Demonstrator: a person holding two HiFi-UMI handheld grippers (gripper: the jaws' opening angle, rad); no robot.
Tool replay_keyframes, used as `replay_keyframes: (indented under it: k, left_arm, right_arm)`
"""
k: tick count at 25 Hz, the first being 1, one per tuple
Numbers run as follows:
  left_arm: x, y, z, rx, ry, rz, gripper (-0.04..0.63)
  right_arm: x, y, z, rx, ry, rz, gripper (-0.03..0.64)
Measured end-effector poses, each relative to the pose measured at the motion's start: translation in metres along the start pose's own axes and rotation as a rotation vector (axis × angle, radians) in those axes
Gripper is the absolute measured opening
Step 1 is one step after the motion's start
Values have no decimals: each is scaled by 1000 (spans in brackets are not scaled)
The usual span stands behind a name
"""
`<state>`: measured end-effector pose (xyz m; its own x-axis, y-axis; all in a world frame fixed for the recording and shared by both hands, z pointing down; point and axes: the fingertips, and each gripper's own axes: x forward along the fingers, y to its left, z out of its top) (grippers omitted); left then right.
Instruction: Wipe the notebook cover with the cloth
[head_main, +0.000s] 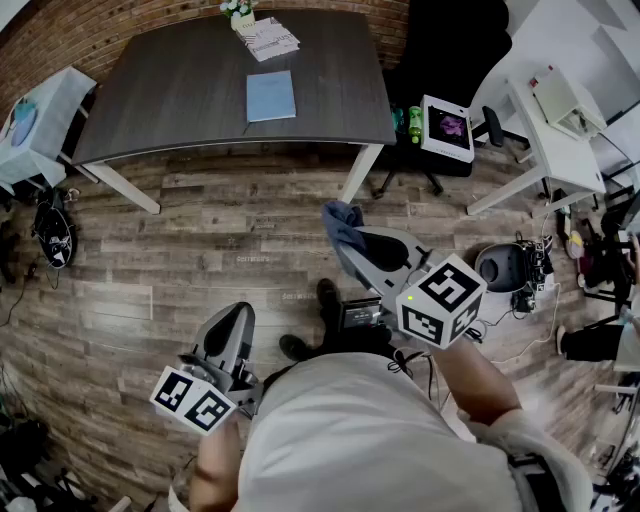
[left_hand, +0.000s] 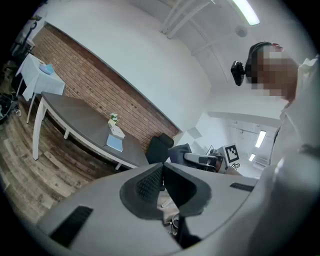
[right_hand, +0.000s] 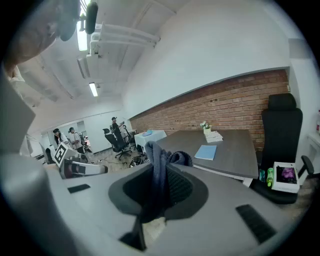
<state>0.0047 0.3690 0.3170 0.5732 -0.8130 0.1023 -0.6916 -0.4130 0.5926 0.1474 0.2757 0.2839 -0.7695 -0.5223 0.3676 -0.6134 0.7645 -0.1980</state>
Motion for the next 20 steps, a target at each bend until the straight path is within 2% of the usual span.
replay_keyframes:
  k: [15,20]
  left_arm:
    - [12,-3,1,1,20,2,11]
    - [30,-1,7,10,23,17,11]
  right_arm:
    - [6,-6,5,-6,19,29,66]
    - [14,-26,9,-1,24,45,66]
